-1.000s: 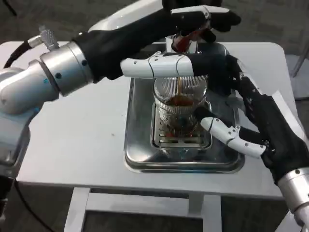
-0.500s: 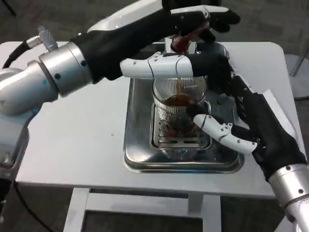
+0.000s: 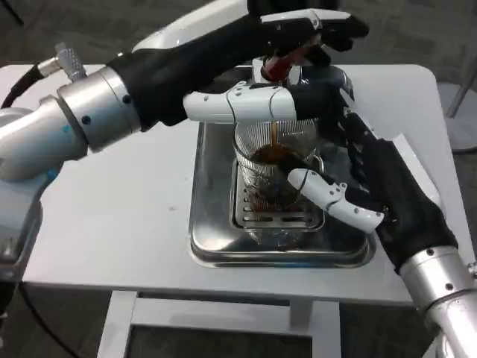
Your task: Grasp the cup under the faucet to collect the drink, then remove the cup.
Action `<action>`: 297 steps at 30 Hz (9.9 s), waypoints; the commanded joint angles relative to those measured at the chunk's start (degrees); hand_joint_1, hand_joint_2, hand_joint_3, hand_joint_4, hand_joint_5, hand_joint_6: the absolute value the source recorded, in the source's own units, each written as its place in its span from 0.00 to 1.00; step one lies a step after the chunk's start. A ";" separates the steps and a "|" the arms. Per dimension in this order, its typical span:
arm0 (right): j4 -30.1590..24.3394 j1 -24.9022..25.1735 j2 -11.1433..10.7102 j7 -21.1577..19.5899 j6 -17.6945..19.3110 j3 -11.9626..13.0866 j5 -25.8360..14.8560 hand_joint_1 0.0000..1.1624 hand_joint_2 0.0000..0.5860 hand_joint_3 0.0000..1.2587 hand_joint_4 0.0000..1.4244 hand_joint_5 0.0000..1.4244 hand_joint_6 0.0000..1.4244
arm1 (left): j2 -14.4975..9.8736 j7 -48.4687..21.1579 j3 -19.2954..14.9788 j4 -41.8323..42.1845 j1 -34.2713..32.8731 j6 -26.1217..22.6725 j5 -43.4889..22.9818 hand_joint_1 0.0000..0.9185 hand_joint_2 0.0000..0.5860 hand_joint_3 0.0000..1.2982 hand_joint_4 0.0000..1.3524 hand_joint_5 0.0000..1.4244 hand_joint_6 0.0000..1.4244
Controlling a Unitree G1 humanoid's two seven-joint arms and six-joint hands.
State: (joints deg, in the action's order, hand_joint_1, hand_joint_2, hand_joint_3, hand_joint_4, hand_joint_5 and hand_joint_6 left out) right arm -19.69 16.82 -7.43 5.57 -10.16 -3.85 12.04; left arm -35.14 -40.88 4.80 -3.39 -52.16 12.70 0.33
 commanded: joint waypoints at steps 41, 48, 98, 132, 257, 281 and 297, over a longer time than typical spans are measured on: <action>2.93 2.08 0.87 -0.93 0.74 -0.86 -1.73 0.50 0.44 0.06 0.05 0.09 0.16 | 4.07 4.29 -9.52 1.72 2.36 -3.41 -9.26 0.00 0.08 0.18 0.17 0.20 0.22; 2.86 2.09 0.80 -1.07 0.89 -0.67 -1.73 0.50 0.45 0.06 0.05 0.09 0.16 | 3.83 4.64 -10.77 4.43 2.34 -4.30 -10.49 0.00 0.08 0.19 0.18 0.22 0.23; 1.83 0.23 -0.43 -0.40 -0.40 -1.55 -1.32 0.53 0.38 0.00 0.02 0.08 0.19 | -1.69 10.73 -28.16 16.58 45.02 -2.38 -7.81 0.00 0.14 0.24 0.26 0.30 0.32; 9.37 3.75 4.17 -6.72 0.57 -4.08 2.94 0.54 0.38 0.00 0.00 0.00 0.10 | -3.17 10.32 -30.12 16.95 53.61 -3.24 -8.95 0.02 0.15 0.25 0.26 0.29 0.28; 21.04 2.71 7.81 -31.28 10.36 -5.53 18.71 0.74 0.30 0.67 0.72 0.88 1.00 | -7.21 7.21 -23.96 4.26 41.83 0.43 -8.72 0.00 0.13 0.29 0.31 0.30 0.26; 10.15 -3.81 5.53 -25.89 9.56 -1.09 16.87 0.74 0.32 0.75 0.78 0.96 1.00 | -6.48 6.94 -17.97 7.89 37.18 0.28 -8.55 0.00 0.13 0.26 0.25 0.25 0.25; -2.39 -10.27 4.85 -19.01 7.27 2.30 13.53 0.73 0.34 0.77 0.80 0.98 1.00 | -6.60 6.36 -16.24 11.97 37.72 -0.17 -8.49 0.00 0.12 0.23 0.23 0.23 0.24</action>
State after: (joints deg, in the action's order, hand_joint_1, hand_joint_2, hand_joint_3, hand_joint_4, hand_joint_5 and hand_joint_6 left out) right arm -18.90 7.43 -2.82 -13.74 -2.99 -2.08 26.50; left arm -41.65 -33.70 -11.59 7.54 -15.52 12.34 -8.37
